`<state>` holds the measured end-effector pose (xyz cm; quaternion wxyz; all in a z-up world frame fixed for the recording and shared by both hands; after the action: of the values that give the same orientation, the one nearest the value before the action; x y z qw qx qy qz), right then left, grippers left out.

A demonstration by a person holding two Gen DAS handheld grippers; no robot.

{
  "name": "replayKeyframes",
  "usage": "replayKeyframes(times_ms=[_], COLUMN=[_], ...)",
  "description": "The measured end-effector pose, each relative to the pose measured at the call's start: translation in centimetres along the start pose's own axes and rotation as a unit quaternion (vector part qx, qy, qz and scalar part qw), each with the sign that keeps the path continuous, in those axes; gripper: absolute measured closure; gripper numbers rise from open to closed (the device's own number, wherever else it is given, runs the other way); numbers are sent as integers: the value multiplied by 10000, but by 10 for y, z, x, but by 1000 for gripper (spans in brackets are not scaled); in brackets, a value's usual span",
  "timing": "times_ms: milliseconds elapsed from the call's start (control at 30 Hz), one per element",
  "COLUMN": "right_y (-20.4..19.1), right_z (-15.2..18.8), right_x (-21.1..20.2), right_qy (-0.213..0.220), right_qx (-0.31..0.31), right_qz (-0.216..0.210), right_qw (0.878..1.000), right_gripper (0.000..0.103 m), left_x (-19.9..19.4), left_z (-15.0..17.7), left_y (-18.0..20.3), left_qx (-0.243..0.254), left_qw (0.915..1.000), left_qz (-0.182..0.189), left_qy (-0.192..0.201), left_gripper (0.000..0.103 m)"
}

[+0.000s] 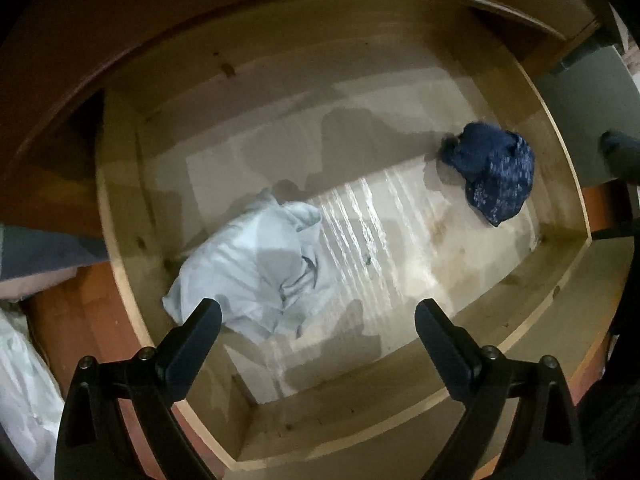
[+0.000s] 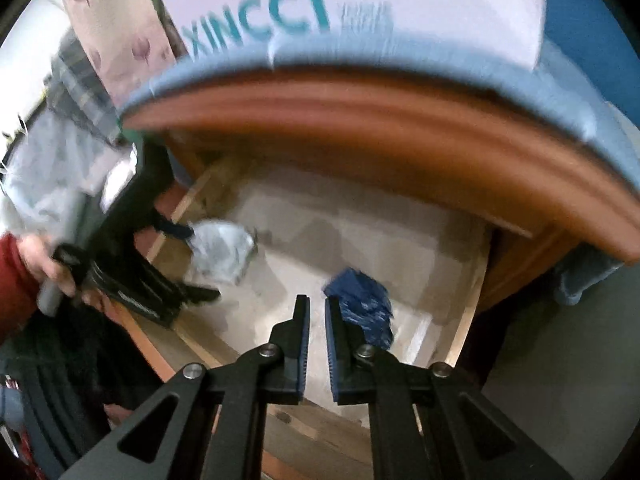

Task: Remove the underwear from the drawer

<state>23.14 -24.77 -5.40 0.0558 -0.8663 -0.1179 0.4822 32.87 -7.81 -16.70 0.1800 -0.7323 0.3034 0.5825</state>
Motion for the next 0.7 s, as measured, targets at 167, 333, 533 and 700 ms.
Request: replayKeyframes(times_ms=[167,333,533,700], right_y=[9,11,10,6], right_z=[-2,-4,0,-1], right_x=[11,8,14,15], right_qy=[-145,-44,-211,-205], right_qx=[187,299,186,84], right_qz=[175,180,274,260], right_qw=[9996,9994,9992,9994], right_gripper=[95,93,86,86], left_x=[13,28,43,45], left_z=[-5,-11,-16,-21], left_y=[-6,-10,-6,0], left_qx=[-14,122,327,480], left_qw=[9994,9973,9932,9910], left_qz=[67,-64,-381,-692], left_qy=[-332,-719,-1049,-1040], left_gripper=[3,1,1,8])
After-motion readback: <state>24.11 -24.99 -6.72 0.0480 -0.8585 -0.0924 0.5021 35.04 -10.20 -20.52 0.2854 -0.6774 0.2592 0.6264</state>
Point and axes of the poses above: each gripper's, at about its wrist camera, not at the fingertips, and x roughly the way its jaws point, y to its right, z to its underside, the point moved 2 cm from there along x, roughly the way its jaws point, and after that the axes turned 10 degrees about y, right-handed, at the moved point
